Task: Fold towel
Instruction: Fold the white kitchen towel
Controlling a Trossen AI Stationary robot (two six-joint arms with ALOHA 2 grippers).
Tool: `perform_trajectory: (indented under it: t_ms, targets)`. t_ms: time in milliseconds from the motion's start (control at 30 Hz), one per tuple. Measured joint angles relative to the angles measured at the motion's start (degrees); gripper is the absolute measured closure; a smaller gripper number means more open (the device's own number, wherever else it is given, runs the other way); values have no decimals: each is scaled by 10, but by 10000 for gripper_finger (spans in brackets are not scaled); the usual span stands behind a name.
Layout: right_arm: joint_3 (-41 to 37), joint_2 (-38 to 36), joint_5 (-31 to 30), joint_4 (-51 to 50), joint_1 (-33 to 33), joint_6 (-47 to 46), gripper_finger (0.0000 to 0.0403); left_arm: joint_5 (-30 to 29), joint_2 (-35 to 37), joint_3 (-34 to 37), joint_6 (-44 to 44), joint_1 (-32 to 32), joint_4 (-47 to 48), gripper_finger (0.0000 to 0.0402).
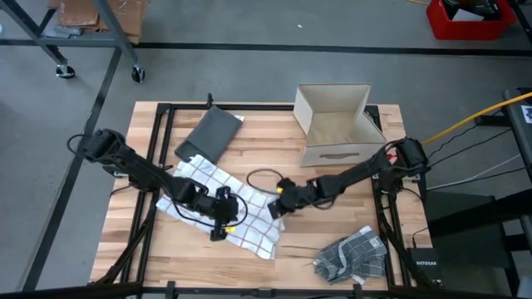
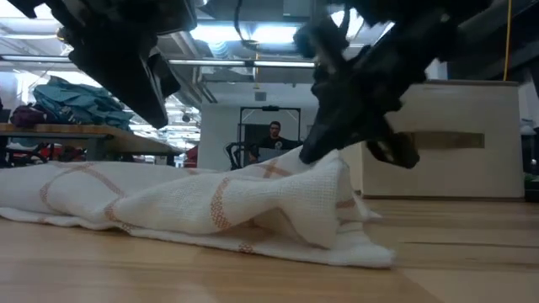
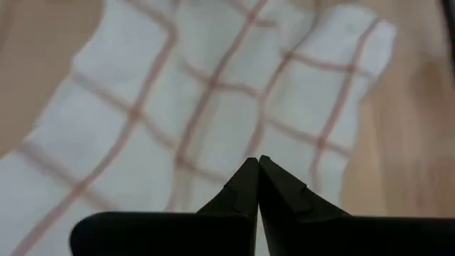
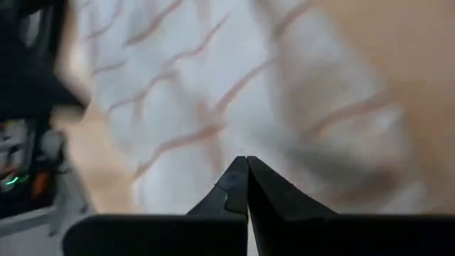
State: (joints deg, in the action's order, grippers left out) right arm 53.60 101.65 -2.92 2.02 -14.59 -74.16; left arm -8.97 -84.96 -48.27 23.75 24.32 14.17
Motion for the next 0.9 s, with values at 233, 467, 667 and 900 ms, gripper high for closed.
perform_trajectory:
  t_ms: [233, 467, 667, 900]
  targets:
    - [0, 0, 5, -104, 52, 97, 398, 4, -66, 0, 50, 13, -69, 400]
    - [1, 10, 29, -156, 58, 161, 398, 83, -132, 0, 199, 46, -76, 400]
    - [4, 39, 78, -138, 9, 138, 400, 114, -146, -1, 243, 84, -83, 400]
    - [2, 61, 105, -74, -73, 19, 401, 152, -119, -12, 252, 113, -62, 401]
